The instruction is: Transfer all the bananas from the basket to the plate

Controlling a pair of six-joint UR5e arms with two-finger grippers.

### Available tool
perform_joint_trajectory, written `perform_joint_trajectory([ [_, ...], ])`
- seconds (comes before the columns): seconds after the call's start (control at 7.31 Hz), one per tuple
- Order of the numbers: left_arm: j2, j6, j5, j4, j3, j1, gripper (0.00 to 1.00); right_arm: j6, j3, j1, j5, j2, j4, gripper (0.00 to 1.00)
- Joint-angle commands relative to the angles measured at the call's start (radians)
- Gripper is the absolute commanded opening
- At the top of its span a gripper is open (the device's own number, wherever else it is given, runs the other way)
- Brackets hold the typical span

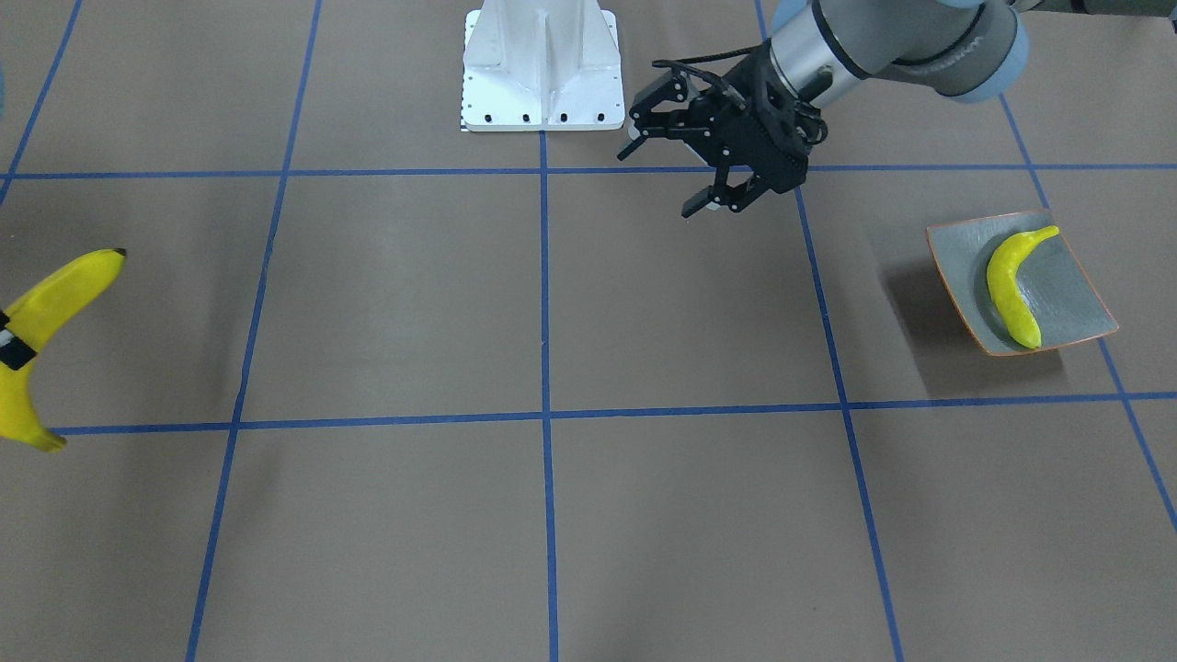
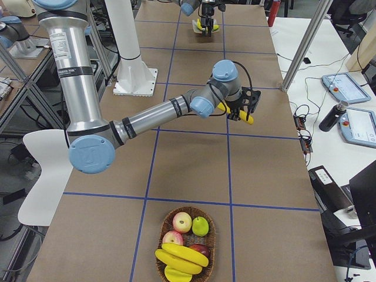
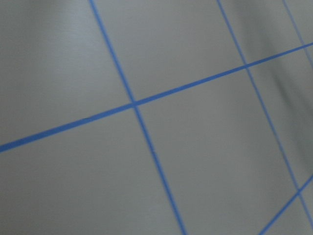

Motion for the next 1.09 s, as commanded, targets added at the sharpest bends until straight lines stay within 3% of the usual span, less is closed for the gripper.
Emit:
perform_joint_trajectory([
  [0.0, -0.050, -0.028, 0.000, -0.003, 0.003, 0.034, 1.00, 0.199, 0.033, -0.129, -0.016, 0.145, 0.001, 0.00],
  [0.41, -0.056, -0.058, -0.002, -0.003, 0.000, 0.066, 1.00, 0.380, 0.131, -0.339, -0.198, 0.229, 0.000, 0.00],
  [0.68, -0.059, -0.090, -0.003, -0.005, -0.009, 0.079, 1.00, 0.393, 0.137, -0.486, -0.389, 0.269, 0.000, 0.00],
  [0.96, -0.059, -0.226, -0.005, -0.014, -0.040, 0.097, 1.00, 0.413, 0.172, -0.584, -0.516, 0.288, 0.000, 0.00],
])
